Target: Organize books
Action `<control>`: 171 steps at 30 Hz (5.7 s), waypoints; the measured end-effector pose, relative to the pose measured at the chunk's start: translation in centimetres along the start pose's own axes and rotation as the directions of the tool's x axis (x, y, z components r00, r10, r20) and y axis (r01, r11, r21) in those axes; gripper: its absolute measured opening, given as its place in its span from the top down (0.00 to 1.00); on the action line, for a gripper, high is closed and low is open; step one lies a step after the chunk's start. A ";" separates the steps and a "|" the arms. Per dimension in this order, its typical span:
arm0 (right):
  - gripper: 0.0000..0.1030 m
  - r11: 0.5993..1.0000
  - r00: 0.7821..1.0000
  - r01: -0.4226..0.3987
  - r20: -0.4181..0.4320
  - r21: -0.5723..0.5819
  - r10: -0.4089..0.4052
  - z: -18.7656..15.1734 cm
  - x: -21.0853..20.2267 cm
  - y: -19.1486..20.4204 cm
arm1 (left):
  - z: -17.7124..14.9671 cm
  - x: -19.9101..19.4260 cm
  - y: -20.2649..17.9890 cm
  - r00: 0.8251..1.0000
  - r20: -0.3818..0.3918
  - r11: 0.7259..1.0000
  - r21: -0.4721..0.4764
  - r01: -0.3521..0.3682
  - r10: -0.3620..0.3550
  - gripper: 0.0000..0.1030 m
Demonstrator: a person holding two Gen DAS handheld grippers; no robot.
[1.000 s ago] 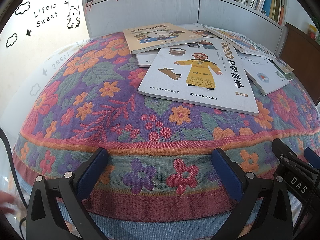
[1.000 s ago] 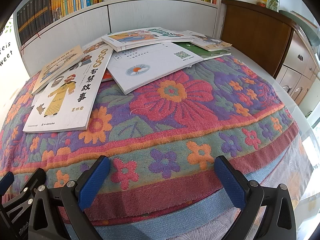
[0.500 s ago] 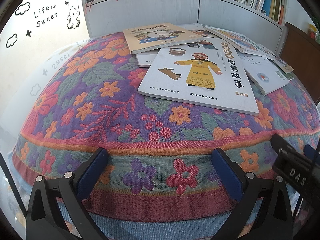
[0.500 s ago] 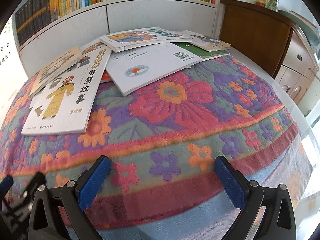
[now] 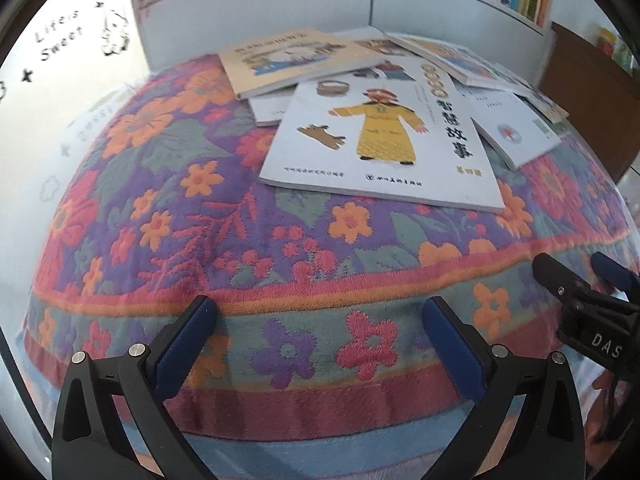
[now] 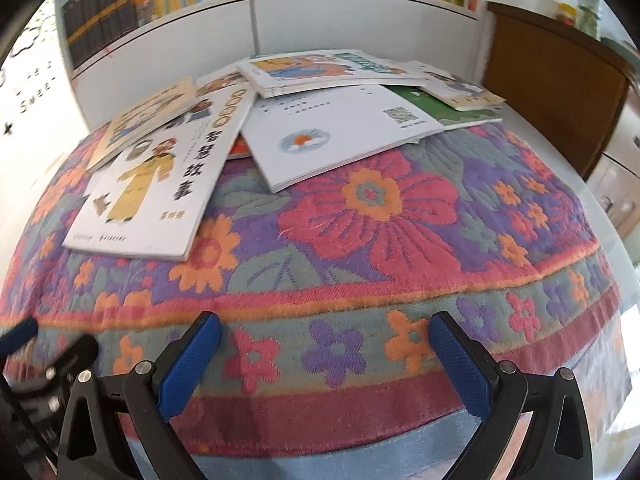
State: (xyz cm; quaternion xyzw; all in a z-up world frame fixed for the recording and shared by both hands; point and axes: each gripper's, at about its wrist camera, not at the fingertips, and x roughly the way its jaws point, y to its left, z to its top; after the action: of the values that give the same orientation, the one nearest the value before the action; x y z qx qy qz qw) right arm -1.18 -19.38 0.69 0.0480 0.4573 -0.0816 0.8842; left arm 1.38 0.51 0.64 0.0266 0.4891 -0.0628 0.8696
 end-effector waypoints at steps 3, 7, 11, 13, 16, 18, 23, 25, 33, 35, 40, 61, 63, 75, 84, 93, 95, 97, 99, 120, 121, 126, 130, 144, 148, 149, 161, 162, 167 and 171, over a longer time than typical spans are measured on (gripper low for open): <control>0.08 0.996 0.997 -0.073 -0.019 -0.042 0.072 0.2 -0.9 -0.1 | 1.0 -0.5 0.5 0.999 -0.033 0.999 0.003 0.042 -0.042 0.01; 0.14 0.977 0.978 -0.209 0.012 -0.050 0.210 3.2 -3.0 -1.1 | 4.7 -3.0 0.9 0.997 0.081 0.997 0.071 0.002 -0.008 0.01; 0.22 0.936 0.936 -0.351 -0.014 -0.011 0.351 6.8 -3.1 -1.5 | 8.2 -2.7 1.5 0.995 0.102 0.996 0.085 0.015 -0.024 0.01; 0.23 0.897 0.896 -0.443 -0.024 0.006 0.443 8.3 -2.6 -1.4 | 9.4 -1.8 1.6 0.994 0.097 0.995 0.090 0.038 -0.046 0.01; 0.24 0.886 0.886 -0.461 -0.042 0.040 0.463 10.1 -0.9 -0.8 | 10.4 0.0 2.1 0.995 0.088 0.996 0.087 0.035 -0.043 0.01; 0.32 0.881 0.878 -0.470 -0.076 0.047 0.472 10.7 1.2 0.2 | 11.0 1.3 2.3 0.995 0.079 0.995 0.080 0.051 -0.058 0.05; 0.57 0.820 0.805 -0.538 -0.171 0.195 0.568 10.7 7.2 1.0 | 11.5 4.2 2.4 0.994 0.015 0.992 0.070 0.105 -0.106 0.42; 0.60 0.825 0.816 -0.535 -0.142 0.183 0.560 11.0 7.3 1.1 | 11.1 5.3 2.0 0.989 -0.023 0.987 0.067 0.145 -0.143 0.49; 0.73 0.852 0.838 -0.495 -0.168 0.168 0.520 11.8 7.8 1.9 | 10.5 4.6 0.6 0.994 -0.001 0.989 0.097 0.111 -0.111 0.49; 0.73 0.869 0.853 -0.476 -0.171 0.135 0.494 11.7 7.3 2.3 | 10.3 4.5 0.0 0.996 0.004 0.988 0.128 0.084 -0.086 0.49; 0.73 0.885 0.864 -0.456 -0.190 0.093 0.466 10.3 6.0 2.7 | 8.4 3.3 -1.1 0.998 -0.005 0.984 0.163 0.066 -0.066 0.49; 0.78 0.785 0.741 -0.594 -0.261 0.175 0.619 9.0 7.1 -2.3 | 8.3 3.7 0.7 0.957 -0.073 0.955 0.079 0.285 -0.279 0.61; 0.79 0.782 0.737 -0.590 -0.262 0.201 0.623 9.3 7.3 -2.3 | 8.4 3.6 0.7 0.958 -0.082 0.957 0.074 0.281 -0.275 0.63; 0.81 0.784 0.763 -0.620 -0.236 -0.008 0.601 10.5 1.2 1.2 | 9.8 -0.7 3.2 0.946 -0.026 0.941 0.098 0.325 -0.324 0.67; 0.85 0.804 0.770 -0.595 -0.291 -0.006 0.568 8.9 3.4 3.4 | 9.2 -0.2 3.9 0.969 -0.091 0.958 0.154 0.243 -0.231 0.65; 0.84 0.732 0.681 -0.644 -0.269 0.223 0.681 7.9 8.0 -0.2 | 10.3 5.1 7.1 0.911 -0.175 0.927 -0.041 0.372 -0.373 0.60; 0.84 0.726 0.680 -0.646 -0.252 0.236 0.688 8.5 8.5 -0.1 | 10.9 5.5 6.6 0.909 -0.179 0.926 -0.049 0.374 -0.376 0.60; 0.84 0.714 0.677 -0.650 -0.230 0.260 0.699 8.9 8.9 -0.2 | 11.1 5.3 6.0 0.909 -0.184 0.927 -0.053 0.371 -0.374 0.62; 0.84 0.721 0.686 -0.644 -0.226 0.255 0.692 8.9 8.4 -0.3 | 10.9 4.5 5.3 0.922 -0.182 0.938 -0.020 0.345 -0.343 0.62; 0.83 0.754 0.731 -0.656 -0.217 0.040 0.648 10.5 0.6 4.4 | 11.4 -3.1 6.5 0.941 -0.085 0.941 0.058 0.333 -0.328 0.62; 0.83 0.753 0.731 -0.658 -0.217 0.029 0.647 10.7 0.2 5.0 | 11.6 -3.6 7.1 0.944 -0.073 0.944 0.051 0.326 -0.322 0.62; 0.83 0.712 0.696 -0.702 -0.227 -0.012 0.682 12.5 -1.0 9.4 | 12.3 -5.9 11.4 0.959 -0.014 0.959 0.011 0.282 -0.282 0.62; 0.83 0.690 0.679 -0.722 -0.243 -0.049 0.693 13.3 -1.4 13.3 | 12.7 -7.2 16.1 0.969 0.036 0.968 -0.047 0.247 -0.246 0.62; 0.83 0.646 0.618 -0.760 -0.387 -0.070 0.685 11.8 3.9 25.7 | 9.5 -2.2 26.8 0.982 -0.024 0.963 -0.203 0.178 -0.186 0.62; 0.83 0.656 0.609 -0.753 -0.421 -0.042 0.672 11.1 6.3 27.0 | 8.6 -0.5 27.9 0.979 -0.046 0.956 -0.230 0.181 -0.197 0.62; 0.83 0.660 0.608 -0.750 -0.430 -0.036 0.668 10.8 6.9 27.3 | 8.4 -0.2 28.0 0.980 -0.050 0.957 -0.231 0.176 -0.192 0.62; 0.83 0.678 0.613 -0.735 -0.444 -0.018 0.654 9.9 9.2 27.8 | 7.3 1.8 28.3 0.988 -0.106 0.977 -0.194 0.087 -0.109 0.61; 0.83 0.679 0.616 -0.734 -0.444 -0.022 0.651 9.9 9.1 27.7 | 7.3 1.9 28.0 0.989 -0.115 0.981 -0.184 0.069 -0.091 0.60; 0.83 0.685 0.627 -0.728 -0.438 -0.035 0.644 9.8 9.0 27.9 | 7.5 1.9 27.4 0.991 -0.123 0.986 -0.164 0.025 -0.046 0.59; 0.83 0.690 0.629 -0.724 -0.431 -0.021 0.647 9.7 9.1 27.8 | 7.8 2.0 27.3 0.991 -0.130 0.986 -0.166 0.004 -0.026 0.59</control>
State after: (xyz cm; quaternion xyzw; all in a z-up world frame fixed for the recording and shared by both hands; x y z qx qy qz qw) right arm 16.96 5.44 -0.84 0.1488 0.5761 0.3179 0.7382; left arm 12.66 26.57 2.58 -0.0452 0.5492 -0.0268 0.8341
